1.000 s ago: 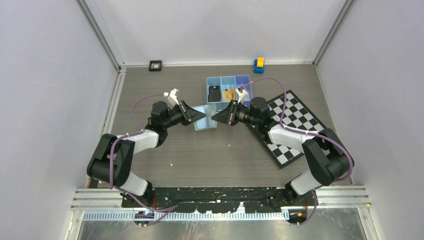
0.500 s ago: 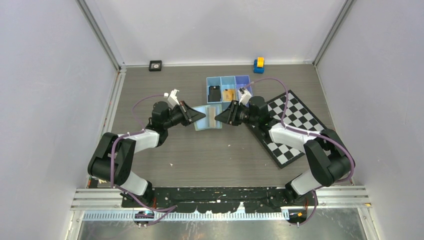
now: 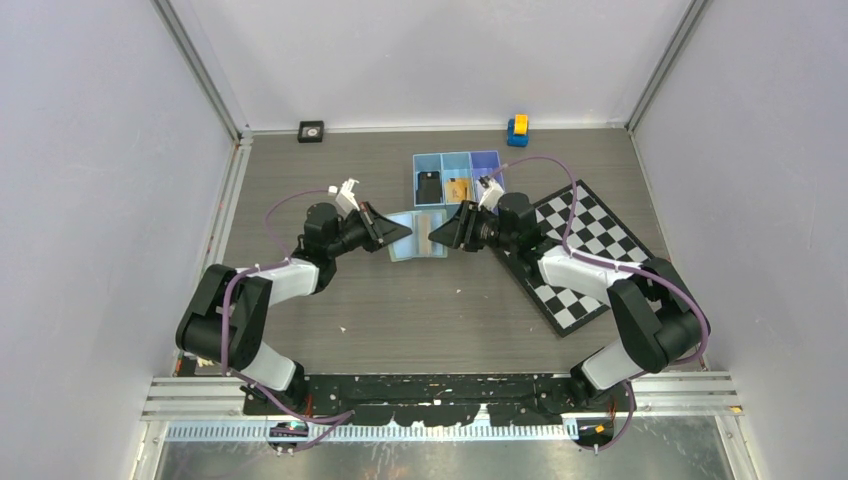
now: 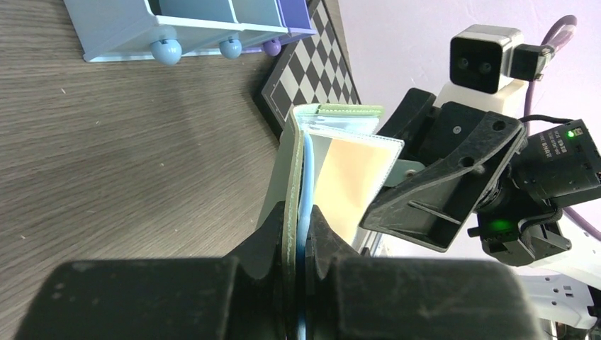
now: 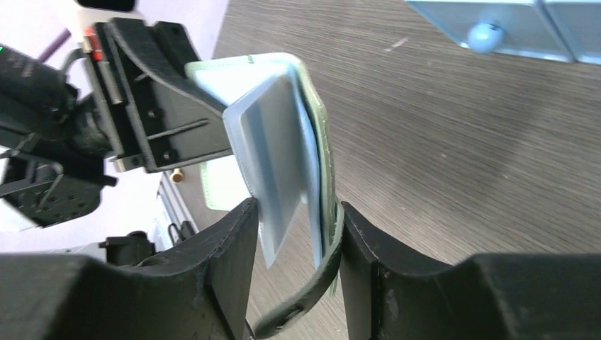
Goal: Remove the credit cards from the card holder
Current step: Remove the credit card from the card holder.
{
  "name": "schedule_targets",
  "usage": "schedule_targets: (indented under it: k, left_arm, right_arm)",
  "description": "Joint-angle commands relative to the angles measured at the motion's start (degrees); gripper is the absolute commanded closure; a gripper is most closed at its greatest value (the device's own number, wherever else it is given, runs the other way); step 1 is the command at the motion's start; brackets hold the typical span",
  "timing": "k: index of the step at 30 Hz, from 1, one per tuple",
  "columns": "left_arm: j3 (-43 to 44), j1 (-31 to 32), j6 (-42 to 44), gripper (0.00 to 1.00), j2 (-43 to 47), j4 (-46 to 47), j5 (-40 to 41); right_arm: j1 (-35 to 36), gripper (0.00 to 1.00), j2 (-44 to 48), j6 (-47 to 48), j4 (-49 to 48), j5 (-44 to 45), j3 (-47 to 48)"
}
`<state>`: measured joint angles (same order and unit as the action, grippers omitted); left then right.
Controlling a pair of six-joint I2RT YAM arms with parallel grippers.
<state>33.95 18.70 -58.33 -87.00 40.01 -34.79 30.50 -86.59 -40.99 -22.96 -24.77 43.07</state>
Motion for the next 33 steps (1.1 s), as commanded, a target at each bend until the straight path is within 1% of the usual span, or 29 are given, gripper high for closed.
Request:
schedule_targets:
  k: [1, 5, 11, 12, 14, 17, 18, 21, 25, 28, 33]
  left_arm:
    - [2.22, 0.99, -1.19, 1.0, 0.38, 4.4, -4.42]
    - [2.26, 0.99, -1.28, 1.0, 0.5, 4.47, -4.58]
    - [2.2, 0.99, -1.43, 1.0, 0.69, 4.47, -4.59]
    - [2.19, 0.99, -1.41, 1.0, 0.7, 4.46, -4.59]
    - [2.17, 0.99, -1.44, 1.0, 0.67, 4.47, -4.57]
    - [2.18, 0.99, -1.44, 1.0, 0.61, 4.56, -4.59]
    - [2.19, 0.99, -1.37, 1.0, 0.61, 4.55, -4.59]
    - [2.27, 0.94, -1.38, 1.0, 0.64, 4.55, -4.59]
    - [2.3, 0.99, -1.52, 1.0, 0.48, 4.66, -4.67]
    - [2.39, 0.99, -1.66, 1.0, 0.22, 4.75, -4.95]
    - [3.07, 1.15, -2.88, 1.0, -1.56, 6.09, -6.19]
  right_arm:
    - [0.26, 0.51, 2.04, -2.38, -12.01, -5.28, -1.27]
    - [0.26, 0.42, 1.87, -4.08, -16.07, -7.67, -2.31]
    - [0.26, 0.4, 1.94, -3.85, -15.45, -6.97, -2.21]
    - [0.26, 0.41, 2.01, -3.72, -15.32, -6.96, -2.23]
    - [0.26, 0.46, 2.02, -3.74, -15.31, -7.04, -2.29]
    - [0.26, 0.62, 2.04, -3.6, -14.91, -6.79, -2.13]
    - [0.26, 0.65, 2.04, -3.26, -14.01, -6.36, -1.93]
    - [0.28, 0.69, 2.04, -3.05, -13.65, -6.41, -1.81]
    - [0.3, 0.7, 2.03, -4.86, -18.22, -8.55, -2.7]
    - [0.42, 0.76, 1.83, -5.77, -20.34, -10.1, -3.02]
    - [0.67, 0.82, 0.96, -6.12, -20.63, -11.04, -2.38]
